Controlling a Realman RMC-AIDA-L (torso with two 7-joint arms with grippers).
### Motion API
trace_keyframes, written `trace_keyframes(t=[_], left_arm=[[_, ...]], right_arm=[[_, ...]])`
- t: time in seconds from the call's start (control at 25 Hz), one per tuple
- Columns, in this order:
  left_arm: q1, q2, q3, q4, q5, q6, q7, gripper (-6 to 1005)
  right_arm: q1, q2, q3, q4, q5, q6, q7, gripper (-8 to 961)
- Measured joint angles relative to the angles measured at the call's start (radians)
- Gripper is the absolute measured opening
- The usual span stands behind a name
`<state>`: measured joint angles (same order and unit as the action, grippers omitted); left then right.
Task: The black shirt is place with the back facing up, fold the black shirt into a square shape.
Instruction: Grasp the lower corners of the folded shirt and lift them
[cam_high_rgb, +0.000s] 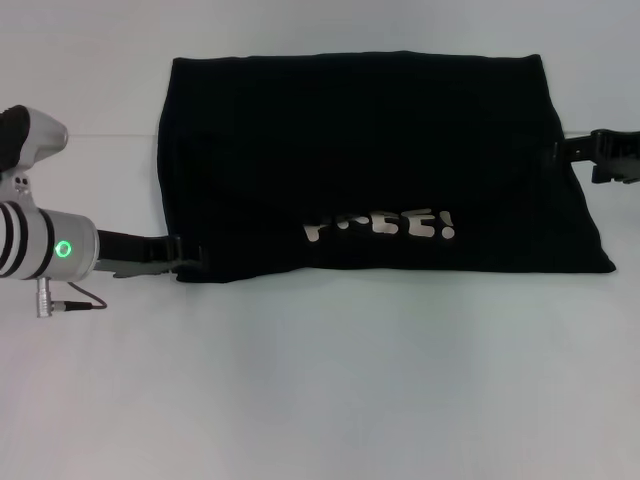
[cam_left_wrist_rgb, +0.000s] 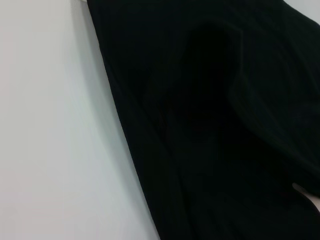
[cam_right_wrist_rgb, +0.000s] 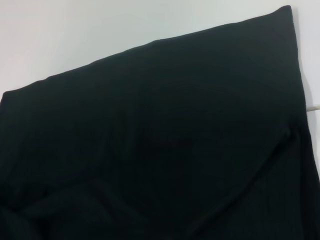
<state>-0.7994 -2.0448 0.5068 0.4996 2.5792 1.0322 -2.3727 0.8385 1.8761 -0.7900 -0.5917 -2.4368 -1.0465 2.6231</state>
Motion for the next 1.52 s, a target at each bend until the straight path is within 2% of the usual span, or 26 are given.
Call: trace_keyframes(t=[0.36,0.56,0.8,1.0,1.24,1.52], left_arm=[[0.002,0.004,0.008,0.023,0.007,0.01,-0.055,301],[0.0,0.006,0.008,0.024,0.007,0.025,-0.055,68],[-0.002,0.012,0.003,0.038,0.001,0.063,-0.052,2],[-0.007,0.012,0.006,0.04,-0.004,0.057,-0.057,1],[-0.011,0.012,0.003,0.038,-0.006,0.055,-0.058,1],[-0.011,0.012,0.001,0.039,-0.011,0.054,-0.059,2]], right_arm=[[-0.008,-0.002,-0.004,-0.001,-0.003,-0.021,0.0,900],[-0.019,-0.016,-0.007,-0.003,-0.011,-0.067,-0.001,900],[-0.04,-0.028,-0.005,-0.014,-0.117,-0.13,-0.014,899],[-0.065,-0.017,-0.003,-0.018,-0.146,-0.125,-0.04,879],[-0.074,0.017,-0.006,-0.014,-0.147,-0.068,-0.064,840],[-0.073,0.028,-0.008,-0.005,-0.149,-0.017,-0.056,795]])
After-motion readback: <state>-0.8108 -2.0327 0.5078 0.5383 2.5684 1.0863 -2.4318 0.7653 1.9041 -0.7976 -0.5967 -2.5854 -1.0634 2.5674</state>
